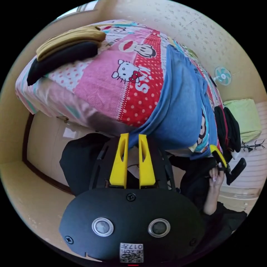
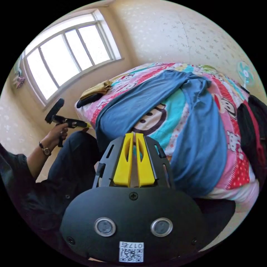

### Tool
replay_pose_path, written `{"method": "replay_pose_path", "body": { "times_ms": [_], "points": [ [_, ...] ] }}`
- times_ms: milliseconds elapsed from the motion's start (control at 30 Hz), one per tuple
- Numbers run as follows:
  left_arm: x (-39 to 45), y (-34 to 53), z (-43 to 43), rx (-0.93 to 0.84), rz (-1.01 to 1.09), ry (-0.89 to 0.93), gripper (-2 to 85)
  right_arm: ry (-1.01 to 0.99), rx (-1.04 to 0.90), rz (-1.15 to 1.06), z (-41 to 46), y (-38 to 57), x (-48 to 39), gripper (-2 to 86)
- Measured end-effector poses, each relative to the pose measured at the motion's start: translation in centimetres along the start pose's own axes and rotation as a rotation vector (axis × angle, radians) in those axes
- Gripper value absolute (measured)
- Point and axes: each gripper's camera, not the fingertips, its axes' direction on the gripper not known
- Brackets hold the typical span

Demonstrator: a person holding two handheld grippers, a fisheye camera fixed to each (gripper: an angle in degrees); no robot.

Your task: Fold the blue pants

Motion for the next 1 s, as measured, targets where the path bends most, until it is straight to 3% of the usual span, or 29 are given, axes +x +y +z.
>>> {"method": "replay_pose_path", "body": {
  "times_ms": [67, 133, 200, 267, 567, 667, 800, 867, 933, 1000],
  "points": [
    [1.4, 0.9, -0.3, 0.015, 0.047, 0.018, 6.8, 0.169, -0.041, 0.096, -0.7, 0.6, 2.4, 8.8],
    [4.2, 1.9, 0.0, 0.034, 0.112, 0.108, 7.3, 0.18, -0.114, 0.087, 1.0, 1.2, 3.4, 9.9],
    [7.3, 2.3, 0.7, 0.019, 0.213, 0.221, 7.5, 0.209, -0.236, 0.111, 3.6, 1.3, 4.5, 9.0],
    [10.7, 2.5, 1.4, -0.019, 0.312, 0.296, 7.6, 0.25, -0.23, 0.101, 2.8, 1.0, 4.8, 5.4],
    [24.5, 3.5, -2.1, 0.028, 0.768, 0.501, 12.5, -0.351, 0.13, 0.16, -10.8, -0.9, 10.6, 2.4],
    [27.2, 2.9, -2.1, 0.046, 0.858, 0.538, 15.3, -0.4, 0.149, 0.171, -11.1, -1.3, 11.5, 2.4],
    [30.1, 3.6, 1.4, -0.183, 0.986, 0.668, 15.5, -0.394, 0.102, 0.166, -10.1, -1.9, 11.5, 2.6],
    [30.1, 4.7, 2.4, -0.184, 0.982, 0.681, 11.6, -0.374, 0.024, 0.119, -8.8, -2.4, 10.7, 3.0],
    [29.0, 5.9, 2.1, -0.132, 0.995, 0.61, 2.1, -0.361, -0.027, 0.033, -8.1, -3.1, 10.2, 3.4],
    [27.4, 6.2, 1.3, -0.112, 0.992, 0.645, 0.7, -0.336, -0.033, -0.019, -7.5, -4.9, 10.8, 4.2]
  ]
}}
